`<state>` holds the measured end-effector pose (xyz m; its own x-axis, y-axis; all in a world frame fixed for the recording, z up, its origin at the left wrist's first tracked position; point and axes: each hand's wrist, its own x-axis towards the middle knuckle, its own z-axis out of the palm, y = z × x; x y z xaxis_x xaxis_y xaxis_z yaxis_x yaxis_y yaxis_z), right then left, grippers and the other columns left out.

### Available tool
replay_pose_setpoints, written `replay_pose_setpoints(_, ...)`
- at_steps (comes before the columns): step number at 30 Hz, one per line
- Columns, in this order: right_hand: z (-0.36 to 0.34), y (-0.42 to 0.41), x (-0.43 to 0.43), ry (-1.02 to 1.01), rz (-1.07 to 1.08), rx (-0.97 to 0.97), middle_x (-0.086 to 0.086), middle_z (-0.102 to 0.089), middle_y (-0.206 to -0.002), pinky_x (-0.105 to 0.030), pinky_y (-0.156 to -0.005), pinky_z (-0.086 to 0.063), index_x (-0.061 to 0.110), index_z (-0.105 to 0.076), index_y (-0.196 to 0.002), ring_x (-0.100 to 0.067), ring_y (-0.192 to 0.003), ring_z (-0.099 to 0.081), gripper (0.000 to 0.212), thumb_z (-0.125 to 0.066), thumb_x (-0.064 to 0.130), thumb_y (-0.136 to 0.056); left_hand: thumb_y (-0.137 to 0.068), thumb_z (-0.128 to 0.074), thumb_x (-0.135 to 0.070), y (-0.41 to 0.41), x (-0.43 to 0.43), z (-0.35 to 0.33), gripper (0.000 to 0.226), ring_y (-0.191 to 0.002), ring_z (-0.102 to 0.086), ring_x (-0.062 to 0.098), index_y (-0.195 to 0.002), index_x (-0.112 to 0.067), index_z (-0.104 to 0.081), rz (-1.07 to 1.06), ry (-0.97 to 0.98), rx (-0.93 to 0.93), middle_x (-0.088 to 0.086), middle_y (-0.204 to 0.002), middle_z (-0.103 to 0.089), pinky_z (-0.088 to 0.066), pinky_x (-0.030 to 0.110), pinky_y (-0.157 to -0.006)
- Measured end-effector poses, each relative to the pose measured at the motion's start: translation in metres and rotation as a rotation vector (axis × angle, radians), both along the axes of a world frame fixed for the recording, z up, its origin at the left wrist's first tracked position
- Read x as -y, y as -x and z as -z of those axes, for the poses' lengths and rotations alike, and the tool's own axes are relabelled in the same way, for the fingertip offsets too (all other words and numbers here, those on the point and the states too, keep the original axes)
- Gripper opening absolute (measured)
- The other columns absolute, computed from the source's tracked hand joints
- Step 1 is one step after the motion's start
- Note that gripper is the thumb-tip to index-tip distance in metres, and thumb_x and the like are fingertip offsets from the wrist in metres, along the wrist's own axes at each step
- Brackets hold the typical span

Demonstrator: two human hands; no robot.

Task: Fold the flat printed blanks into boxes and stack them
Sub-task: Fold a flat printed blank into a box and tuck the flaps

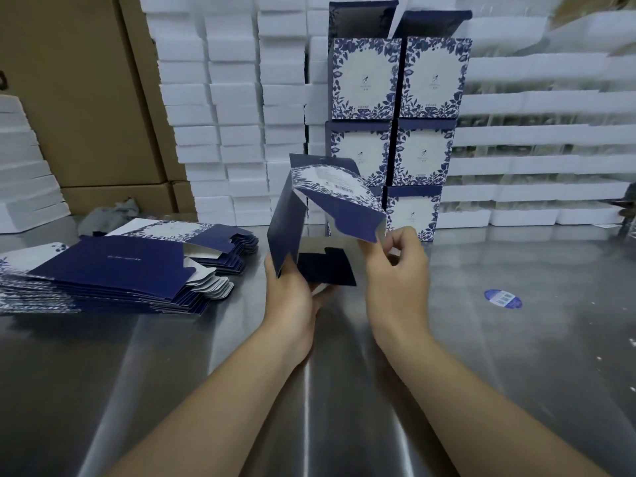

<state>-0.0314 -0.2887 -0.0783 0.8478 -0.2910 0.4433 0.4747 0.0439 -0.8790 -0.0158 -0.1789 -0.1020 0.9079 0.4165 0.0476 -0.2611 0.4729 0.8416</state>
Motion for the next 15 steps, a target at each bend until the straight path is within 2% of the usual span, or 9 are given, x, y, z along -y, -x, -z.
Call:
replay_pose_setpoints(3,-0.009,0.001,0.005,-0.074,-0.045,0.013,-0.003,-0.04,-0.066,-0.033,-0.063,-0.03,0.002,-0.045,-0.076,-0.014,-0.065,-0.033,0.051,-0.066,0.047,-0.085,-0.113,-0.041,-0.021,0.001,0.004,0.001,0.03,-0.111,-0.075,0.023,-0.136,-0.032,-0.057,-0.041,-0.134,0.042,0.003,-0.124,-0.074,-0.065,0.048,-0.086)
replay_pose_setpoints(5,-0.014,0.0,0.007,-0.096,-0.11,0.069,-0.027,-0.047,-0.076,-0.035,-0.068,-0.033,-0.013,-0.053,-0.087,-0.019,-0.071,-0.038,0.056,-0.064,0.041,-0.086,-0.113,-0.04,-0.021,0.002,0.005,0.001,0.032,-0.111,-0.075,0.022,-0.136,-0.034,-0.058,-0.038,-0.177,0.053,0.002,-0.123,-0.074,-0.065,0.049,-0.086)
replay_pose_setpoints(7,-0.017,0.0,0.008,-0.106,-0.169,0.105,-0.034,-0.048,-0.082,-0.036,-0.07,-0.034,-0.022,-0.052,-0.092,-0.022,-0.075,-0.038,0.06,-0.065,0.037,-0.089,-0.113,-0.039,-0.024,0.001,0.005,0.001,0.032,-0.109,-0.076,0.021,-0.138,-0.033,-0.057,-0.018,-0.176,0.052,0.003,-0.124,-0.074,-0.066,0.048,-0.086)
replay_pose_setpoints(9,-0.018,-0.003,0.008,-0.083,-0.202,0.122,-0.026,-0.049,-0.08,-0.033,-0.069,-0.035,-0.02,-0.051,-0.087,-0.018,-0.072,-0.042,0.058,-0.065,0.037,-0.088,-0.108,-0.045,-0.037,0.001,0.005,0.001,0.033,-0.108,-0.076,0.022,-0.138,-0.033,-0.057,-0.005,-0.182,0.047,0.003,-0.124,-0.075,-0.066,0.047,-0.084)
replay_pose_setpoints(11,-0.017,-0.004,0.006,-0.037,-0.208,0.119,-0.005,-0.061,-0.08,-0.029,-0.071,-0.041,-0.008,-0.059,-0.079,-0.012,-0.072,-0.053,0.044,-0.063,0.035,-0.084,-0.091,-0.05,-0.05,0.002,0.006,0.0,0.05,-0.108,-0.077,0.025,-0.138,-0.033,-0.057,0.009,-0.184,0.036,0.004,-0.124,-0.075,-0.065,0.05,-0.084)
replay_pose_setpoints(12,-0.016,-0.005,0.005,-0.005,-0.2,0.106,-0.003,-0.066,-0.083,-0.029,-0.073,-0.046,-0.001,-0.063,-0.077,-0.012,-0.075,-0.059,0.036,-0.062,0.035,-0.082,-0.085,-0.051,-0.052,0.002,0.006,-0.001,0.057,-0.108,-0.077,0.027,-0.138,-0.033,-0.057,0.016,-0.168,0.034,0.005,-0.124,-0.075,-0.065,0.053,-0.086)
replay_pose_setpoints(15,-0.009,-0.01,0.004,0.076,-0.168,0.05,-0.012,-0.072,-0.098,-0.048,-0.091,-0.055,0.011,-0.071,-0.083,-0.027,-0.097,-0.068,0.028,-0.068,0.039,-0.084,-0.084,-0.049,-0.047,0.004,0.007,-0.002,0.056,-0.107,-0.076,0.03,-0.138,-0.031,-0.059,0.013,-0.14,0.013,0.008,-0.122,-0.076,-0.063,0.06,-0.086)
